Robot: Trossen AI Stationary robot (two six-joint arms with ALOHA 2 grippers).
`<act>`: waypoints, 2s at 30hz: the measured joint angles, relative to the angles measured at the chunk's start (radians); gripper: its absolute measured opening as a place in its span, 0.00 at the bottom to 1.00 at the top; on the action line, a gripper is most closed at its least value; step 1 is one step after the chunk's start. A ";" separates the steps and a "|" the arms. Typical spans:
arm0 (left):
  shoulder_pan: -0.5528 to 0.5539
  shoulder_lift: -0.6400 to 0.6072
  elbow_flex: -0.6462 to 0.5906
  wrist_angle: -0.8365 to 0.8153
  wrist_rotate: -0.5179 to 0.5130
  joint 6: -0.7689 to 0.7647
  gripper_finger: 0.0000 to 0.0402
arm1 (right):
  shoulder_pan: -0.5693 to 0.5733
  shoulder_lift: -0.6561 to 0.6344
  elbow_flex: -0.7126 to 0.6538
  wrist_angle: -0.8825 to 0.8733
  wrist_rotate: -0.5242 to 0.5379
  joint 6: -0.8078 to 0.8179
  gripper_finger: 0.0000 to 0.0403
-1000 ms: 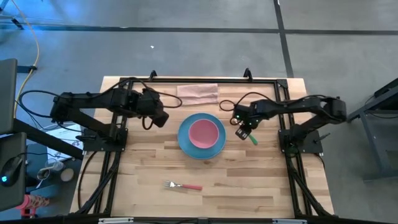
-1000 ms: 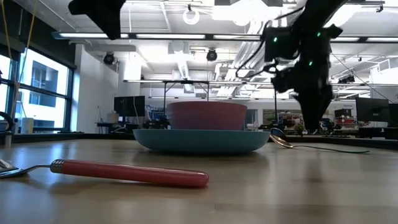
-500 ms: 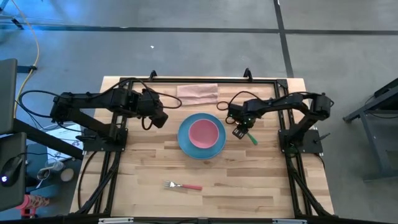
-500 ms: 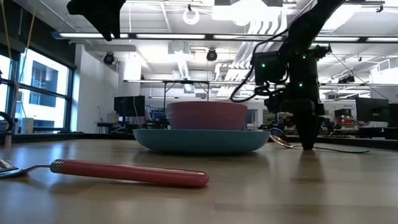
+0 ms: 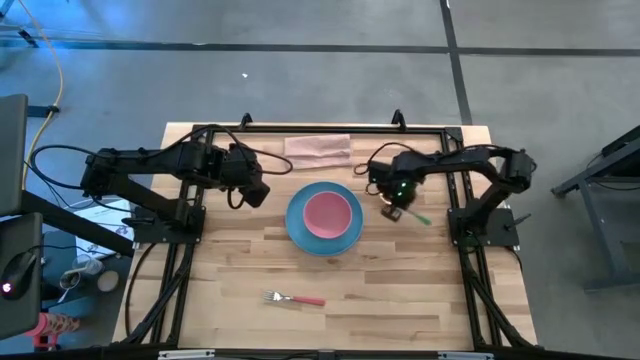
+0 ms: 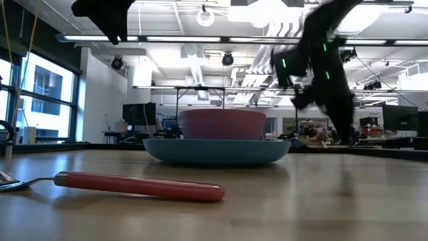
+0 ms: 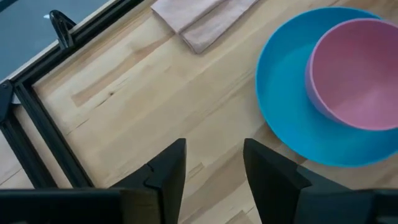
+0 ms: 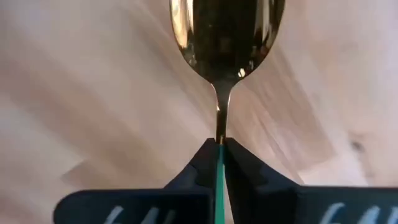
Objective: Set table place
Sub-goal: Put the spoon into the bowl
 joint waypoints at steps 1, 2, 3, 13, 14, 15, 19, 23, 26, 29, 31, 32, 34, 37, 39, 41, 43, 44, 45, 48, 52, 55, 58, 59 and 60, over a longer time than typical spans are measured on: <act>0.000 0.000 0.000 -0.001 0.002 0.001 0.38 | 0.001 -0.023 0.044 -0.040 -0.001 -0.010 0.00; 0.000 0.000 0.000 -0.004 0.006 0.002 0.38 | 0.001 -0.042 0.088 -0.091 0.001 -0.016 0.00; 0.000 0.000 0.000 -0.005 0.012 0.002 0.38 | 0.001 -0.061 0.131 -0.174 0.001 -0.023 0.00; -0.002 -0.020 -0.001 -0.016 0.020 0.028 0.38 | 0.077 -0.037 0.733 -0.513 0.032 -0.015 0.00; -0.002 -0.027 -0.001 -0.019 0.020 0.028 0.38 | 0.091 -0.018 0.778 -0.516 0.029 -0.015 0.00; -0.002 -0.030 -0.001 -0.026 0.020 0.027 0.38 | 0.106 0.009 0.827 -0.527 0.027 -0.015 0.00; -0.002 -0.049 -0.001 -0.042 0.020 0.024 0.38 | 0.172 0.136 0.963 -0.525 0.026 -0.027 0.00; -0.002 -0.066 -0.001 -0.045 0.020 0.024 0.38 | 0.220 0.281 1.053 -0.523 0.005 -0.065 0.00; -0.002 -0.075 -0.001 -0.057 0.020 0.024 0.38 | 0.244 0.395 1.092 -0.520 -0.027 -0.106 0.00; -0.002 -0.076 -0.001 -0.060 0.023 0.024 0.38 | 0.257 0.487 1.116 -0.521 -0.055 -0.142 0.00; -0.002 -0.077 -0.001 -0.066 0.024 0.025 0.38 | 0.261 0.535 1.120 -0.521 -0.063 -0.155 0.00; -0.002 -0.077 -0.001 -0.067 0.024 0.026 0.38 | 0.260 0.558 1.120 -0.521 -0.067 -0.159 0.00; -0.002 -0.077 -0.001 -0.066 0.024 0.035 0.38 | 0.259 0.597 1.120 -0.522 -0.068 -0.163 0.00; -0.002 -0.077 -0.001 -0.066 0.024 0.040 0.38 | 0.256 0.642 1.120 -0.522 -0.068 -0.173 0.00; -0.002 -0.077 -0.001 -0.066 0.024 0.040 0.38 | 0.255 0.670 1.120 -0.509 -0.068 -0.180 0.00; -0.002 -0.077 -0.001 -0.066 0.024 0.040 0.38 | 0.255 0.691 1.120 -0.496 -0.070 -0.186 0.00; -0.002 -0.077 -0.001 -0.065 0.024 0.040 0.38 | 0.255 0.703 1.120 -0.497 -0.071 -0.192 0.00; -0.002 -0.077 -0.001 -0.065 0.024 0.040 0.38 | 0.255 0.706 1.120 -0.497 -0.075 -0.198 0.00; -0.002 -0.077 -0.001 -0.065 0.024 0.040 0.38 | 0.255 0.707 1.120 -0.493 -0.076 -0.199 0.00; -0.002 -0.076 -0.001 -0.060 0.024 0.040 0.38 | 0.254 0.707 1.120 -0.468 -0.080 -0.200 0.00; -0.002 -0.076 -0.001 -0.055 0.024 0.041 0.38 | 0.249 0.706 1.130 -0.467 -0.091 -0.200 0.00; -0.002 -0.076 -0.001 -0.056 0.024 0.041 0.38 | 0.249 0.707 1.135 -0.462 -0.094 -0.208 0.00; -0.002 -0.076 -0.001 -0.056 0.024 0.040 0.38 | 0.249 0.707 1.155 -0.462 -0.095 -0.214 0.01; -0.002 -0.076 -0.001 -0.055 0.024 0.040 0.38 | 0.249 0.707 1.163 -0.461 -0.095 -0.215 0.02; -0.002 -0.076 -0.001 -0.055 0.024 0.040 0.38 | 0.249 0.707 1.171 -0.461 -0.095 -0.216 0.03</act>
